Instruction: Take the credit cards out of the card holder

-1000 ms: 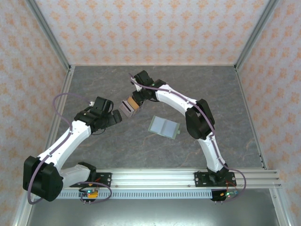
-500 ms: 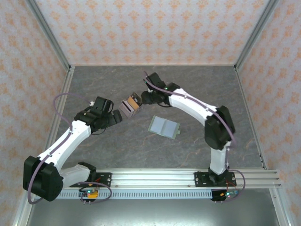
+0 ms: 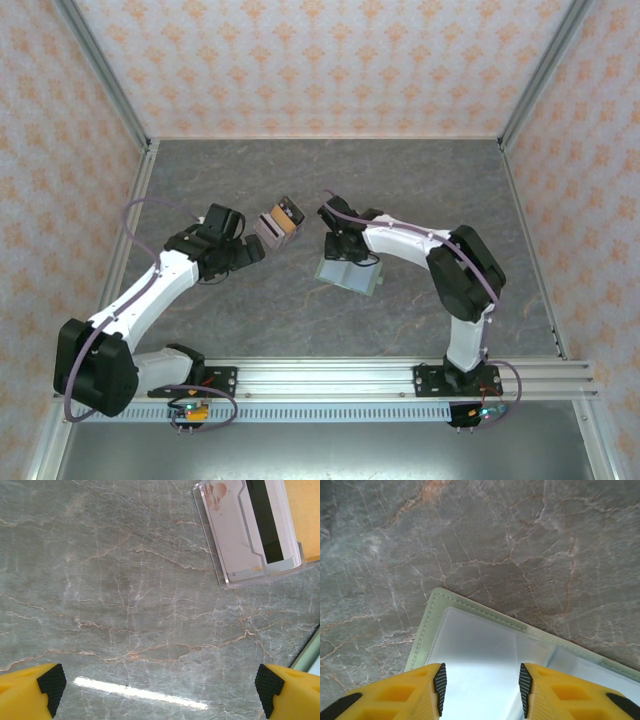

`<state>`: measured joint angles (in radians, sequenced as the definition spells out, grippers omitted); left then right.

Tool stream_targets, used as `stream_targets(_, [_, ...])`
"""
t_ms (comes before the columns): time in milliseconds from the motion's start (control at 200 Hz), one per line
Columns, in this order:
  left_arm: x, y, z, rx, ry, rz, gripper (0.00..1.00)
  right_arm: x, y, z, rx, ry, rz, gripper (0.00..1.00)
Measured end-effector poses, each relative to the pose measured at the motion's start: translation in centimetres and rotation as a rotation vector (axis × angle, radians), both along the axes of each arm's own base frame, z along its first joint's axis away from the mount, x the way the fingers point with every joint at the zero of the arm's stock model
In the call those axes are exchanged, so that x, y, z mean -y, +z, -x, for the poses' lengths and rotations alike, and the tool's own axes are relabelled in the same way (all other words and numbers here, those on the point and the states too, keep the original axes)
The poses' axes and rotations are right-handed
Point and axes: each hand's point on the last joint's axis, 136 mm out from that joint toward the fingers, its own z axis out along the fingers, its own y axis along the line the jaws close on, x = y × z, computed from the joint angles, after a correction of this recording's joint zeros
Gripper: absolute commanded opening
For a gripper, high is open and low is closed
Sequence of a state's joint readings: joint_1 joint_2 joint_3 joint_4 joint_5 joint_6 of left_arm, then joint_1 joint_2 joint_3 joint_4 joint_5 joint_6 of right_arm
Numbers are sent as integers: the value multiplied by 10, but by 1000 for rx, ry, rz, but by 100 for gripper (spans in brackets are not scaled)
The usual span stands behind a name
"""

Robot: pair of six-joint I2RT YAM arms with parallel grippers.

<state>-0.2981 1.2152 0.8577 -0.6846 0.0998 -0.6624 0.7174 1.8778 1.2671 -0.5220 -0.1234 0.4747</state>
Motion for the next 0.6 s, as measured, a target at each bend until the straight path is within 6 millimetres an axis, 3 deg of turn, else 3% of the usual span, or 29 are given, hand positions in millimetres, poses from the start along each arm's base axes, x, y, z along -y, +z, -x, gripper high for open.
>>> stream_targets(185, [7, -3, -3, -7, -2, 38, 100, -4, -18, 2, -38, 16, 5, 43])
stream_targets(365, [16, -8, -6, -21, -15, 80, 100, -18, -16, 4, -51, 72, -51, 40])
stream_targets(490, [27, -12, -12, -25, -23, 128, 96, -35, -15, 12, -61, 137, -146, 40])
stream_targets(601, [40, -16, -16, -27, -43, 156, 91, -38, -12, 21, -70, 163, -179, 40])
